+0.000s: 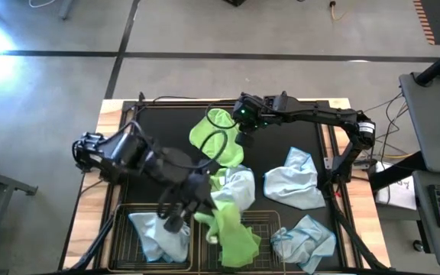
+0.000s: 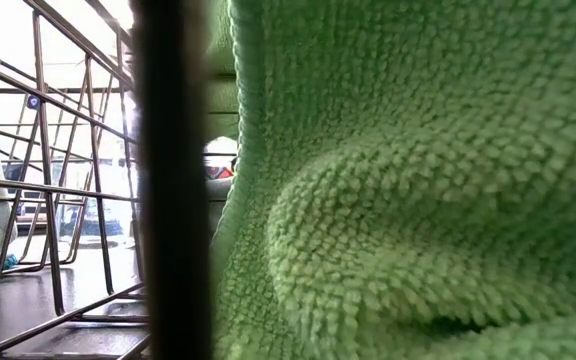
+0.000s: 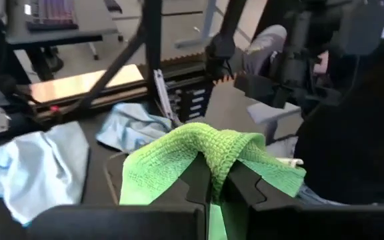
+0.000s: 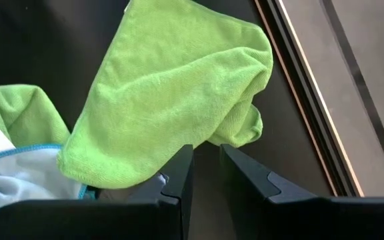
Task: Sort microfiber towel by color & place in baskets
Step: Put the green microfiber cloth into the right wire basket
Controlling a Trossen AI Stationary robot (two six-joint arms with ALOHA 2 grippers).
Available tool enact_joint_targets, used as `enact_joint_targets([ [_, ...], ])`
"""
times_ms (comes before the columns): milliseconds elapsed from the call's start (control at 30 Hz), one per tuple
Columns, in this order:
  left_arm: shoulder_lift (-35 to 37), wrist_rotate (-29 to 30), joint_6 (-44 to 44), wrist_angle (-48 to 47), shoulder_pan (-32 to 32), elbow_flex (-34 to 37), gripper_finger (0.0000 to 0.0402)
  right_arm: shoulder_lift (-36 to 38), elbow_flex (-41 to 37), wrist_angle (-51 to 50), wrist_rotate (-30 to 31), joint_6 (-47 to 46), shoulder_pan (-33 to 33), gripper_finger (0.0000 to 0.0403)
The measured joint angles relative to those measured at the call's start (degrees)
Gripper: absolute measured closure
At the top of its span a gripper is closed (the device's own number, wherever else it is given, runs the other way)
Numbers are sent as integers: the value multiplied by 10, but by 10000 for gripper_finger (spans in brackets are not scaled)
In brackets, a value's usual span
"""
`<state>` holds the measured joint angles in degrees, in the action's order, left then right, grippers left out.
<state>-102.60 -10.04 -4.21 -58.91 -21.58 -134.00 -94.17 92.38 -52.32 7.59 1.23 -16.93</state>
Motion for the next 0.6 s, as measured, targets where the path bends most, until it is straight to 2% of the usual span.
enact_joint_targets([
  [267,27,66,-25,45,-22,-9,400,0,0,4,0,-34,0,335],
  [433,40,66,-21,67,-25,-10,400,0,0,4,-1,-43,0,335],
  [600,20,66,-23,63,-39,-9,400,0,0,5,0,-43,0,335],
])
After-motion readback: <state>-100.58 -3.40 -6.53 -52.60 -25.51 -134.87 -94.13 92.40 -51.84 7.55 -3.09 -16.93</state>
